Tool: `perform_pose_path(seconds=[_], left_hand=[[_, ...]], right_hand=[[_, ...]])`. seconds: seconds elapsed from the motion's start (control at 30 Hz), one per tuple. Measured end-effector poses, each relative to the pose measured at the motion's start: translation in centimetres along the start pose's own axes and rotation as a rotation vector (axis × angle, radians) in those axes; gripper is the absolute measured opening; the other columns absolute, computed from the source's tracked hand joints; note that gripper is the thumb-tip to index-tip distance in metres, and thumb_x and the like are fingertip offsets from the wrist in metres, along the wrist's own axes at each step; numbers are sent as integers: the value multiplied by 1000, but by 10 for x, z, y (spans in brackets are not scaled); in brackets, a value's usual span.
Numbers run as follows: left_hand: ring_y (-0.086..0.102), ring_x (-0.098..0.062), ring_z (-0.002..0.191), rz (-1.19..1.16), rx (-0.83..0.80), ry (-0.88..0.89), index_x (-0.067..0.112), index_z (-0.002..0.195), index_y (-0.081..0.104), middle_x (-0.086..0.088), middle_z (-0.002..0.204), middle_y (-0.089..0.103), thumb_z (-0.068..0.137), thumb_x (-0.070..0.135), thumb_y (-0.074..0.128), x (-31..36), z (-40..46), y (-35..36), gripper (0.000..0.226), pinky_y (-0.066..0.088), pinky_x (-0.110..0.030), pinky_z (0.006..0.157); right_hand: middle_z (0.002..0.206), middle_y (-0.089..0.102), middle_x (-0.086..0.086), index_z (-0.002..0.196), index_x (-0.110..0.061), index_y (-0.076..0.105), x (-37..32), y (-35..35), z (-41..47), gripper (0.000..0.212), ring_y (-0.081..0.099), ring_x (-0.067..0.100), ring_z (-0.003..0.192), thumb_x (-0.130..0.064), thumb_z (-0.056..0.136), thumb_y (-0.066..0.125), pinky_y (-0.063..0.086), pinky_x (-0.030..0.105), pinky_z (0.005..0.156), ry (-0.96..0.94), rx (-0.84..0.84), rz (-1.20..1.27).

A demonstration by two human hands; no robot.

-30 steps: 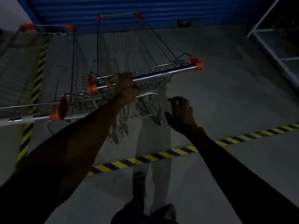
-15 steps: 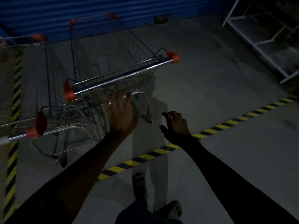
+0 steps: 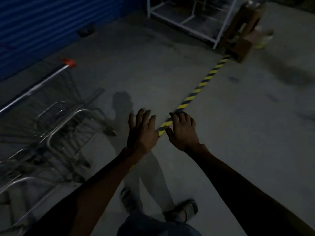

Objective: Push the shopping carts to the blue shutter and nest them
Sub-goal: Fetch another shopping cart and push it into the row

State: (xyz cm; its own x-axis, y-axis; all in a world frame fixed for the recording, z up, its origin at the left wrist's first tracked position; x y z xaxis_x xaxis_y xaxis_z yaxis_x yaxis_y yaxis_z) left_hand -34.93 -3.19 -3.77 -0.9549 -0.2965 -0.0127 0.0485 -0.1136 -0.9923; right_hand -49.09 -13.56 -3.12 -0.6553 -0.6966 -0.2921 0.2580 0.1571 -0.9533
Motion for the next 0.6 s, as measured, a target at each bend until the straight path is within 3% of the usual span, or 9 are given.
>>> perform_pose_path(seconds=[0.23,0.6], left_hand=[[36,-36,136,13,11,286,10,134,50,-13,142,45,92,43,48,183,56,-3,54,17,-61,112],[42,-35,127,-145,5,959,8,131,52,-14,138,49,86,37,58,529,143,-4,54,26,-58,108]], right_hand=[[136,48,15,140,-9,41,169,-54,-89,61,36,37,132,-50,95,42,30,53,104,315,126,18],[137,47,13,143,-11,38,413,-138,-288,61,35,35,132,-52,97,39,30,53,106,997,325,-42]])
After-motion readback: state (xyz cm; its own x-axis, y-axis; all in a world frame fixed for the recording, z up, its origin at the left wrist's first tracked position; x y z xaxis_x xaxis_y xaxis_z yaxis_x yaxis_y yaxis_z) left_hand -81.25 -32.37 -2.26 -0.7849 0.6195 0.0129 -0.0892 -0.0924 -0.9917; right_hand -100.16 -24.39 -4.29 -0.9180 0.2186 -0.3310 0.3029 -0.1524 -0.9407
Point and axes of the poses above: each hand's wrist, its own z-axis towards the middle knuckle, its own y-axis out of the palm, x = y × z, the point moved 1 cm from there along z, towards the middle knuckle
